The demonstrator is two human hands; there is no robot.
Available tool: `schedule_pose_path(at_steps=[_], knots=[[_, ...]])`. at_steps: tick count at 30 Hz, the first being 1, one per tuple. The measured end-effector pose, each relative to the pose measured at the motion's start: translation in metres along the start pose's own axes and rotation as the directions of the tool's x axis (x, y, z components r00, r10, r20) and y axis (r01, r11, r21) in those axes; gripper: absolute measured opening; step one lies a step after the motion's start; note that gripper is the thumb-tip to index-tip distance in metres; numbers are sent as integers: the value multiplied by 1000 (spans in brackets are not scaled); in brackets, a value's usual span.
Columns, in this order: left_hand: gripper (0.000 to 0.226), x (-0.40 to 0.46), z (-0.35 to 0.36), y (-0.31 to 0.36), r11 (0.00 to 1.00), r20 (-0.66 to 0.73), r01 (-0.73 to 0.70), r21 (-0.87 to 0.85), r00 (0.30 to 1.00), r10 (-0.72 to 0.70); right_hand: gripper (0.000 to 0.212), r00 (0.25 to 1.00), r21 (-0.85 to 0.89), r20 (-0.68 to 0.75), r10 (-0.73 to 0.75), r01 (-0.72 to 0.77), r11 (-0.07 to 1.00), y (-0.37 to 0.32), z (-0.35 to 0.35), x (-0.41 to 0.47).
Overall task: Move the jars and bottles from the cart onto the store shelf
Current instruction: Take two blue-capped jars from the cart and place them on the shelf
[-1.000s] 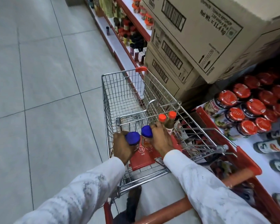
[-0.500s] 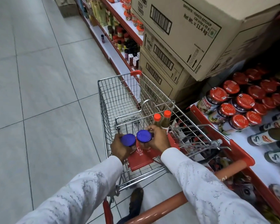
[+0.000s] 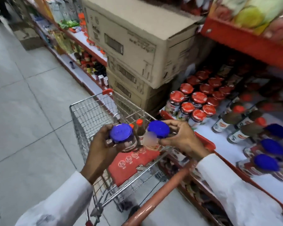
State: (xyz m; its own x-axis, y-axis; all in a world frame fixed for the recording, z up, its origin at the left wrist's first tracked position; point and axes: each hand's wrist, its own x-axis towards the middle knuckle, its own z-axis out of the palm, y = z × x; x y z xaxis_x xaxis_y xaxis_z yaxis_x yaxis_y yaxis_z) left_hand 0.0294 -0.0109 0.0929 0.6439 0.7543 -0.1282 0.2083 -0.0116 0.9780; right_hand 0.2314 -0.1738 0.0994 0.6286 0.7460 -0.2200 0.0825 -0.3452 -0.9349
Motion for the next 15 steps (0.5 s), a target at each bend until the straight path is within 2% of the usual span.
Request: schedule_pose_path(at_steps=[4, 8, 15], knots=[[59, -9, 53, 46, 995, 207, -93, -22, 974, 95, 60, 981, 28, -184, -54, 60, 998, -5, -65, -55], [59, -29, 120, 75, 984, 409, -176, -26, 897, 171, 61, 931, 12, -360, -64, 73, 997, 4, -126, -118], [58, -84, 252, 97, 970, 605, -241, -17, 770, 202, 61, 810, -33, -584, -58, 47, 998, 48, -222, -239]])
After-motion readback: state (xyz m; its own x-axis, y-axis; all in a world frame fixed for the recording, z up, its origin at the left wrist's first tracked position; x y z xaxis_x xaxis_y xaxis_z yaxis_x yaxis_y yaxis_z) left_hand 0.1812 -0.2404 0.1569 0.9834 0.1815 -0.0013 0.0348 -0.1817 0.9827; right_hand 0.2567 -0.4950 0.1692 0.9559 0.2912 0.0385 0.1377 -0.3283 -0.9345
